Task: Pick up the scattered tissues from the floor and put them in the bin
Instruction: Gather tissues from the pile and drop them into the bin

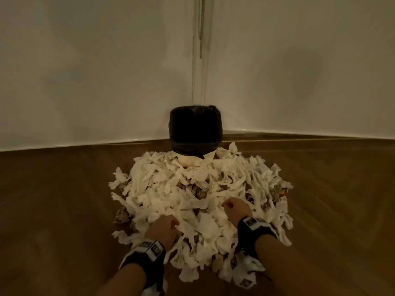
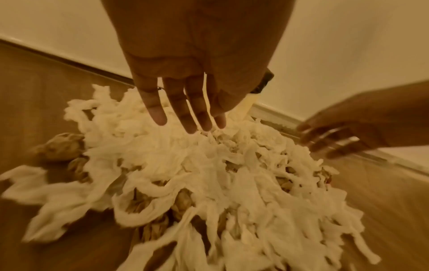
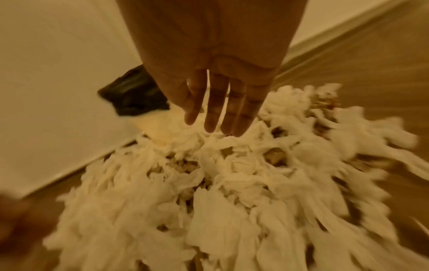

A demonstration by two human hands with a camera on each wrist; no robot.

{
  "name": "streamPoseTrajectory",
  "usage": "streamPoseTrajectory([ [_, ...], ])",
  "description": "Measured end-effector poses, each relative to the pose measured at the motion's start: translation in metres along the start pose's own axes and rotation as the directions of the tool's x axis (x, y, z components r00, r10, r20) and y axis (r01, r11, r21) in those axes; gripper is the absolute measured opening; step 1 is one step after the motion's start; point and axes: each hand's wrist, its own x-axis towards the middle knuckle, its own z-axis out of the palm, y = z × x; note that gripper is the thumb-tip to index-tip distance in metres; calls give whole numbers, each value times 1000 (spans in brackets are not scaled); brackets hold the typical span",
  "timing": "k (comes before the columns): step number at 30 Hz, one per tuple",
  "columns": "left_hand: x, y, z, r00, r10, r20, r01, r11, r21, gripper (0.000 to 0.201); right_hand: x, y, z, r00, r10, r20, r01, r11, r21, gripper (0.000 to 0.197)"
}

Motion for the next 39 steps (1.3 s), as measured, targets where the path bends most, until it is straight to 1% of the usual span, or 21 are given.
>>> streamPoseTrajectory([
  [1,15,1,5,1000,24,-16,-24,999,34,23,15,-5,11,998,-53,27,54,996,-70,32],
  [2,28,0,11,998,39,-45,-35,996,80,24,26,-9,20,996,-67,58,74,991,-115,32],
  [3,43,1,14,996,73,-54,-64,987,149,25,42,-14,29,990,-106,93,123,973,-197,32],
  [5,64,6,21,987,139,-80,-114,958,264,27,65,-21,45,979,-124,160,174,920,-351,32],
  [7,82,6,34,977,197,-86,-154,918,366,28,85,-16,62,975,-118,188,193,870,-453,37],
  [9,98,8,43,970,239,-49,-196,884,425,28,97,-11,70,974,-76,216,175,853,-492,47],
  [11,112,8,54,971,239,19,-220,853,473,28,102,-2,73,969,-29,247,147,868,-475,57],
  [13,123,6,64,972,220,83,-231,823,519,27,102,5,74,960,-76,271,206,845,-493,53],
  [15,133,3,71,971,207,120,-239,800,551,34,98,11,75,952,-151,267,272,819,-506,44],
  [17,138,3,74,970,201,136,-243,779,578,45,94,14,75,952,-187,243,284,834,-474,38],
  [18,138,5,75,972,198,129,-235,766,599,47,92,15,74,958,-186,220,269,850,-453,37],
  [20,134,10,76,975,203,94,-215,737,641,45,87,18,69,968,-188,164,242,872,-426,34],
  [23,125,22,71,962,273,-1,-201,713,671,38,80,23,58,971,-218,94,237,894,-380,32],
  [25,120,34,59,952,304,-32,-219,749,626,35,74,25,48,973,-228,39,228,915,-333,30],
  [28,109,48,37,965,260,28,-241,845,477,31,65,27,34,971,-224,-82,207,962,-177,28],
  [30,99,49,26,946,324,-28,-283,864,416,29,54,24,25,964,-227,-142,218,973,-78,38],
  [31,93,48,21,936,346,-62,-298,875,382,31,48,22,20,961,-231,-152,223,973,-66,44],
  [32,88,48,15,929,360,-84,-309,882,356,36,42,18,13,958,-242,-157,230,969,-90,45],
  [34,77,53,2,924,375,-80,-325,877,354,43,28,10,-1,946,-274,-172,241,952,-189,39],
  [36,66,62,-15,918,389,-82,-325,854,406,40,12,1,-17,923,-315,-222,264,936,-232,34],
  [39,43,78,-39,895,420,-149,-322,841,434,35,-12,-9,-40,896,-332,-296,265,933,-245,30],
])
